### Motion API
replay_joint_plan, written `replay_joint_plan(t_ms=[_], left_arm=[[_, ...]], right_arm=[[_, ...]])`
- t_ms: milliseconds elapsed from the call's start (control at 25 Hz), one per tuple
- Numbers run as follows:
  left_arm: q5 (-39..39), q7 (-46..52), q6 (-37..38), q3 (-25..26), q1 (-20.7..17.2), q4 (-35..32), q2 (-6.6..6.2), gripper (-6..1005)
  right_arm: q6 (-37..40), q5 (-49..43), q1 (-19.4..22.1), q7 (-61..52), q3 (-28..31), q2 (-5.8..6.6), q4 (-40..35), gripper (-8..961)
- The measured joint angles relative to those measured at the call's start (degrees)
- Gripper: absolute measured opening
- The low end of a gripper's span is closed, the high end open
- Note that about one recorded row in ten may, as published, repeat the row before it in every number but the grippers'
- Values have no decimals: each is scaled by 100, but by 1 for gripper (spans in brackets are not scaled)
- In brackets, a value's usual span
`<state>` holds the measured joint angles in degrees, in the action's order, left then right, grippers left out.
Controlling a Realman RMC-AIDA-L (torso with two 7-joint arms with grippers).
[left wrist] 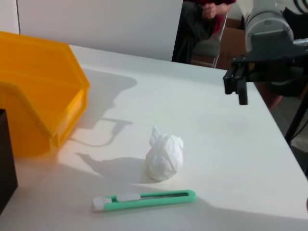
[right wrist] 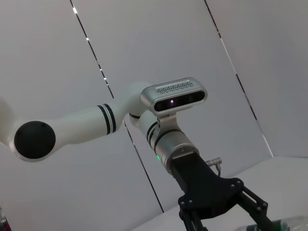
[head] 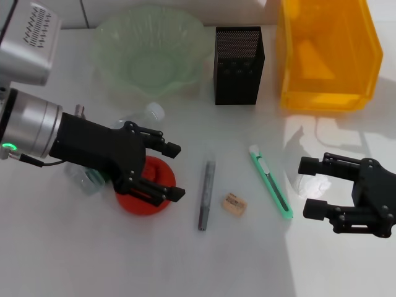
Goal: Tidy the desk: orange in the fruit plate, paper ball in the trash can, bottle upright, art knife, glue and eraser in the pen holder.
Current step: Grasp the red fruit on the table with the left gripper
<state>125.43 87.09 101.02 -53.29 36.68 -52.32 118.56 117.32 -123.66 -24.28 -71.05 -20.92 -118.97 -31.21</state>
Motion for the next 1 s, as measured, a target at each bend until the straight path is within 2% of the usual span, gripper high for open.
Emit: replay_joint_plan(t_ms=[160,360,600,760,1000], left_arm=[[6,-37,-644,-333,28,31,2,843],[89,-74,-1017,-680,30,27,-12,842],[159,-73,-1157,-966,26,-15,-12,840],[471,-37,-1231,-1065,36,-114,5,838],[620,-55,-1330,-1131,24,-134,7,737]], right_arm=[[-70,5,94,2,10,-6,3,816],[-82,9,136,3,49,-6,9,816],[-123,9,143,1,65,-4,10,816],[-163,9,129,0,62,5,68,816],[-261,9,117,-3,57,37,207,816]])
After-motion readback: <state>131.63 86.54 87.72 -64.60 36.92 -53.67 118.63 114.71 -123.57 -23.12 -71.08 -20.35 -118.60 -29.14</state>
